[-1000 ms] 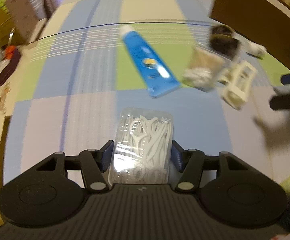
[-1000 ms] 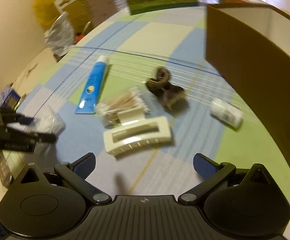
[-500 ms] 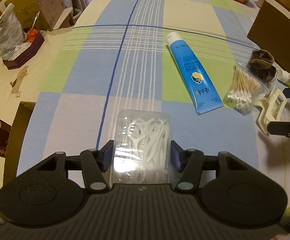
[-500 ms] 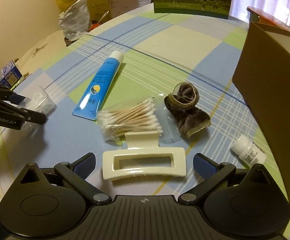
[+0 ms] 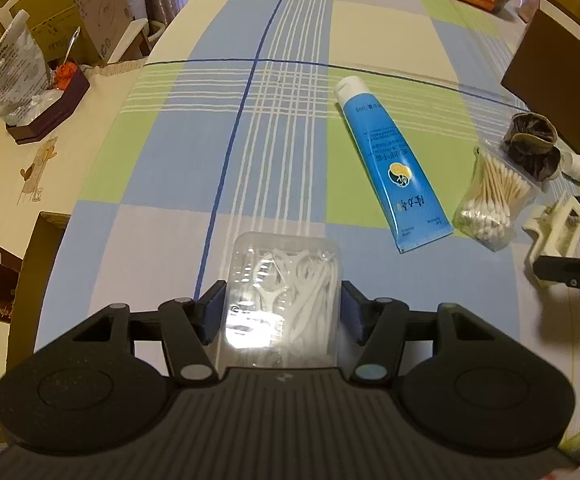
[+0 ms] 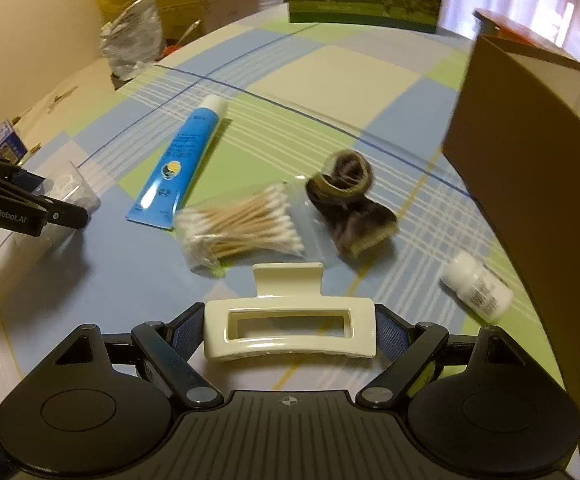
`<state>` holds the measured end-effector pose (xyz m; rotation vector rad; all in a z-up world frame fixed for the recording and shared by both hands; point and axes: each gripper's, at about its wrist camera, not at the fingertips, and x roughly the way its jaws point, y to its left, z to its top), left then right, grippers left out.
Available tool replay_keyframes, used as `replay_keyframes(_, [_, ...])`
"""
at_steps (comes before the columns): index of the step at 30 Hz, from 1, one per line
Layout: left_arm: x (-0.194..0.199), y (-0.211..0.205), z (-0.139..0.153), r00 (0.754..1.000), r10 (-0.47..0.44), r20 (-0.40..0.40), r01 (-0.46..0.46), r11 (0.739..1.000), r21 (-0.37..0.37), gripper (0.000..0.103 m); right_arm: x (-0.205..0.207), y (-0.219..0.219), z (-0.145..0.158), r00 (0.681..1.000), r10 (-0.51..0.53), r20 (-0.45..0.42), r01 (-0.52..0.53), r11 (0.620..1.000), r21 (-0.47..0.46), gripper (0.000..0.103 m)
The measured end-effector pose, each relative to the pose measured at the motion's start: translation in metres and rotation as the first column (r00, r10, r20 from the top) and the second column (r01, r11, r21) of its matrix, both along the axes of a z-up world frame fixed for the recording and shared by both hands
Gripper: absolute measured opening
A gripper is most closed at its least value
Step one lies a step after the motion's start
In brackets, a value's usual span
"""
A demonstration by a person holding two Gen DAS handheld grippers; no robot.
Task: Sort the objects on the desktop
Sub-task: 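Carry the floss box with the left tool while the right tool carries the claw clip to the box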
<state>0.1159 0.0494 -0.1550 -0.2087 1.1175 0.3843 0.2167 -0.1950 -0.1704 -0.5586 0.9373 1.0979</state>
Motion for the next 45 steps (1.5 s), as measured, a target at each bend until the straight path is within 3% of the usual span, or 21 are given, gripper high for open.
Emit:
replay_keyframes(11, [0.005,-0.001,-0.001,1.000,-0.003,0.016,0.003,1.000,0.007,0.059,0.000,-0.026,0.011,0.997,-0.064,-0.040,0.064,0.998,0.009,0.084])
replay_keyframes(21, [0.004,-0.010,0.001,1.000,-0.016,0.011,0.016,1.000,-0.004,0.053,0.005,-0.057,0.031,0.991,-0.126,-0.046,0.128,0.991,0.046,0.084])
replay_keyframes(30, [0.000,-0.030,0.043,0.995,-0.058,0.087,0.059,0.998,-0.009,0.052,0.021,-0.095,0.067,0.980,-0.199,-0.029,0.201,0.971,0.127,0.084])
replay_keyframes(36, [0.020,-0.056,0.085,0.973,-0.140,0.185,0.140,0.990,0.014,0.052,0.028,-0.120,0.095,0.972,-0.232,-0.025,0.232,0.953,0.197,0.084])
replay_keyframes(45, [0.064,-0.114,0.120,0.911,-0.298,0.287,0.306,0.952,0.014,0.052,0.049,-0.158,0.125,0.958,-0.287,-0.019,0.282,0.924,0.259,0.084])
